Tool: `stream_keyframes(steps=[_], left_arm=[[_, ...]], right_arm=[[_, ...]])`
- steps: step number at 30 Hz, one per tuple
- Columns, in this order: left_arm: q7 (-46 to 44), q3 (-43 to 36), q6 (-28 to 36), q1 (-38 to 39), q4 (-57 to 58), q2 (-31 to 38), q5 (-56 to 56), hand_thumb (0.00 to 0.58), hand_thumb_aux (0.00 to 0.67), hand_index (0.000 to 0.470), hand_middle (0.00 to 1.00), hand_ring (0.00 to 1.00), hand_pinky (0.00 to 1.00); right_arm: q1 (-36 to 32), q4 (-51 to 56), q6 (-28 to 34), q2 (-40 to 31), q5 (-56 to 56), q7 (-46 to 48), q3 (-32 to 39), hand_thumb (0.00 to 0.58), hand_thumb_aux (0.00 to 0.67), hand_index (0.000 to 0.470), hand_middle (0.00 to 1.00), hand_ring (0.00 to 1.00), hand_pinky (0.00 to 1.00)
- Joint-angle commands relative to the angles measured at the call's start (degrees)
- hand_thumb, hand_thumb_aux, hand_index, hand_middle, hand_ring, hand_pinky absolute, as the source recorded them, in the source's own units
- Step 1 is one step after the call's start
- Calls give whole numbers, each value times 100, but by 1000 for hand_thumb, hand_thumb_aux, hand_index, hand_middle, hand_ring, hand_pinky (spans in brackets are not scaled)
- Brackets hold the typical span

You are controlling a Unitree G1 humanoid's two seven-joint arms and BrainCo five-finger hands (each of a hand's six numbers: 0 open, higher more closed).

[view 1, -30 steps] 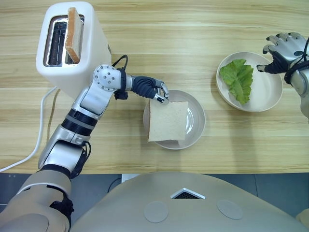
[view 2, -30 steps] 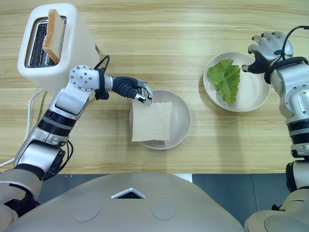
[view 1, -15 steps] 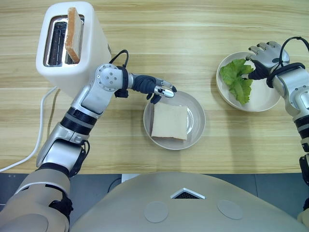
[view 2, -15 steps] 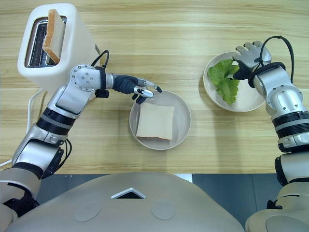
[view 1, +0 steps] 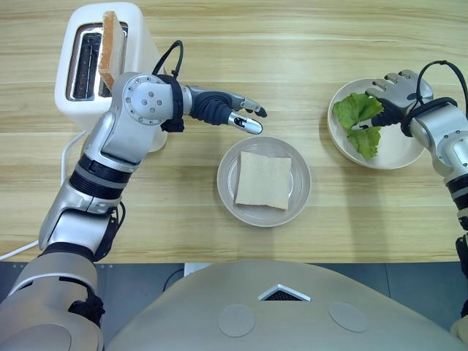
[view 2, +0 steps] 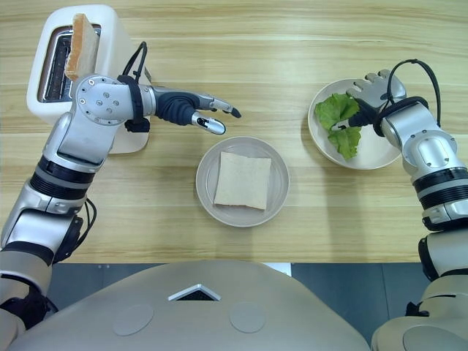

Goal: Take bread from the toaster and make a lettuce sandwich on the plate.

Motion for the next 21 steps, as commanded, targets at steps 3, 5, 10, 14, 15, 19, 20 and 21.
stream_keyframes(steps=[3, 5, 10, 14, 15, 19, 20, 21], left_arm=[[8, 143, 158, 43, -195, 129, -36, 0, 0, 0, 0, 0, 0], [11, 160, 187, 66, -231, 136, -39, 0, 0, 0, 0, 0, 0], [4, 219, 234, 85, -300, 157, -56, 0, 0, 0, 0, 0, 0], [9, 225, 265, 92, -330, 168, -68, 0, 0, 0, 0, 0, 0], [9, 228, 279, 103, -349, 175, -77, 0, 0, 0, 0, 0, 0], [6, 234, 307, 131, -369, 189, -113, 0, 0, 0, 0, 0, 0], [10, 229, 306, 134, -348, 188, -120, 0, 0, 0, 0, 0, 0], [15, 226, 302, 137, -327, 188, -128, 0, 0, 0, 0, 0, 0]], right_arm=[[54, -291, -147, -481, -58, 164, -99, 49, 29, 20, 0, 0, 0], [83, -365, -167, -533, -43, 204, -112, 14, 8, 6, 0, 0, 0], [109, -328, -187, -515, -106, 191, -75, 49, 29, 20, 0, 0, 0], [102, -170, -198, -354, -158, 65, 20, 144, 89, 63, 0, 0, 0], [97, -142, -207, -327, -167, 46, 42, 220, 142, 100, 0, 0, 0], [38, -40, -243, -246, -188, -1, 107, 408, 305, 214, 0, 0, 0], [33, -16, -243, -233, -168, -16, 103, 410, 307, 216, 0, 0, 0], [33, 0, -246, -224, -143, -27, 95, 410, 307, 216, 0, 0, 0]])
